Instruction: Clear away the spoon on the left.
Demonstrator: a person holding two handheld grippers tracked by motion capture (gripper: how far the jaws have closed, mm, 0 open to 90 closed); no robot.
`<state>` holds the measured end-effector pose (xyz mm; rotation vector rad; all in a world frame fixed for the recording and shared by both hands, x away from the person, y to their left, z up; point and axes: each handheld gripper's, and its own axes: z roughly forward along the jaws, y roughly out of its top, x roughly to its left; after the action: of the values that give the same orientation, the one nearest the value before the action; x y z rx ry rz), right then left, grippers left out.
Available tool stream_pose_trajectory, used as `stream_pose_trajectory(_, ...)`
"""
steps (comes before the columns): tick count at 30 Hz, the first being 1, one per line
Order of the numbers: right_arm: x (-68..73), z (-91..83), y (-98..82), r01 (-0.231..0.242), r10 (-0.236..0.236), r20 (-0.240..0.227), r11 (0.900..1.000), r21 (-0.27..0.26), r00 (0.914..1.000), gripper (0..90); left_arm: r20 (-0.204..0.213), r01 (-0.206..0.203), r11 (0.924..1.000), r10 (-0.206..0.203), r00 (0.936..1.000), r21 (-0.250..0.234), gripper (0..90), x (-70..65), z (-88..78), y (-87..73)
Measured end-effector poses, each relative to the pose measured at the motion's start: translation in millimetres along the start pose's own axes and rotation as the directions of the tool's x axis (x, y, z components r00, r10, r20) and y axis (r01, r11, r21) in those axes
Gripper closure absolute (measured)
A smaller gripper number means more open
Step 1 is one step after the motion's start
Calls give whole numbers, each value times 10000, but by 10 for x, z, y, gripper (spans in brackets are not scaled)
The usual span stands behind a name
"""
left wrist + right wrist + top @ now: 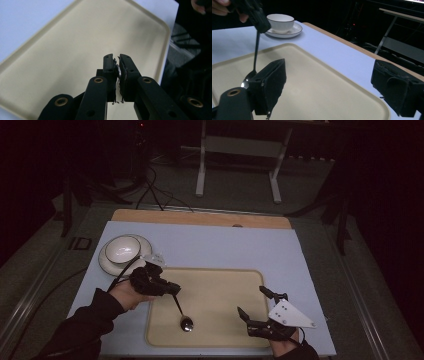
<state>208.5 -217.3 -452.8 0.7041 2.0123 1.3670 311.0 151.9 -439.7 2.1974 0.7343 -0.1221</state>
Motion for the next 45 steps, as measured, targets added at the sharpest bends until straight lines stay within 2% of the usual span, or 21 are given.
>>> stream_pose_trajectory(4,3,-2,3,17,-17,-17,10000,-8,10000,130,-141,286,9993,-289,9995,-243,828,103,78,-2)
stream_pose_trajectory(11,2,6,0,2,-2,-52,10000,30,10000,130,-508,493,9973,-521,9973,-545,816,234,217,-1)
stream_pose_trajectory(21,0,14,-2,-40,41,-127,10000,60,9999,130,-817,1001,9904,-1081,9908,-955,788,392,432,-18)
stream_pose_trajectory(31,-12,15,-5,-96,97,-149,9999,67,9998,130,-1117,1281,9888,-1361,9844,-760,745,445,656,-10)
stream_pose_trajectory(36,-11,20,-5,-73,75,-224,9999,105,9997,130,-1404,1508,9861,-1594,9772,-700,708,458,743,4)
stream_pose_trajectory(42,-13,26,-8,-121,125,-259,9998,142,9996,131,-1644,1649,9850,-1712,9714,-515,689,466,849,13)
stream_pose_trajectory(45,-14,25,-7,-115,119,-271,9998,136,9996,130,-1761,1862,9812,-1925,9654,-514,688,477,905,17)
